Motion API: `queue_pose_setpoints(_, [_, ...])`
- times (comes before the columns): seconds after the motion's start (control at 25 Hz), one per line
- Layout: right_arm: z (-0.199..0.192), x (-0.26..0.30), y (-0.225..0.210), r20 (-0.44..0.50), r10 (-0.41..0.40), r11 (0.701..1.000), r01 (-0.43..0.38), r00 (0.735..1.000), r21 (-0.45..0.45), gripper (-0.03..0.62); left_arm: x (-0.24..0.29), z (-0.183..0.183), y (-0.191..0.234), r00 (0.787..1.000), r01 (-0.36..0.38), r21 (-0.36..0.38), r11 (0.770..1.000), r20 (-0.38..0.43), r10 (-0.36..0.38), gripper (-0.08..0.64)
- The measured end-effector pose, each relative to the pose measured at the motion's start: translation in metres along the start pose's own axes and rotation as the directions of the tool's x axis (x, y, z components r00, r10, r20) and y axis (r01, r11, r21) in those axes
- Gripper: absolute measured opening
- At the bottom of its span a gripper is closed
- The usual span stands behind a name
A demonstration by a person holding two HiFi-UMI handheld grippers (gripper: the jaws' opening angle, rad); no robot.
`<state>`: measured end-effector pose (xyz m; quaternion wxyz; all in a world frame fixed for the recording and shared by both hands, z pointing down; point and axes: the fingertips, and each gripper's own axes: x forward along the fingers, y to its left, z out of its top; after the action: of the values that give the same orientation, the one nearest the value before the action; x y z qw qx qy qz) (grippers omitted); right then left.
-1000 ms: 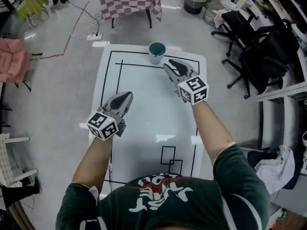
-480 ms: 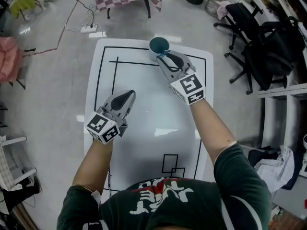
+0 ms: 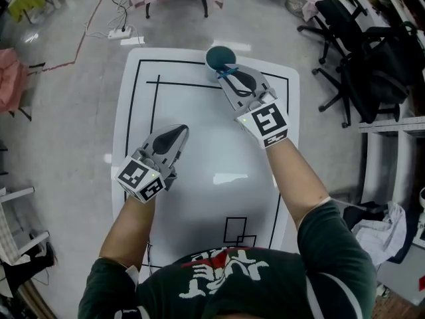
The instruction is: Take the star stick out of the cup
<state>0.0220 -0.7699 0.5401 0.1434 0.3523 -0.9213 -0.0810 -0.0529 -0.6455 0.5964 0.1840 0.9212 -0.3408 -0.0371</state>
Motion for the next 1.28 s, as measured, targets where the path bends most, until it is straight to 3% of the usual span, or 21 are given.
queue_pose_setpoints(0.6, [0.02,-0.007,-0.005,0.03,-0.001,1.0,0.001,1.0,-0.015,0.043,-0.002,0.005,-0.004,1.0,0.004,0.02,1.0,0.007,-0.004,0.009])
queue_pose_setpoints(1.28, [0.129,-0.052,-0.036,-0.023,-0.056,0.998,0.056,0.998,0.007,0.043,-0.04,0.078,-0.045,0.997,-0.001,0.082,0.997,0.072,-0.005,0.009])
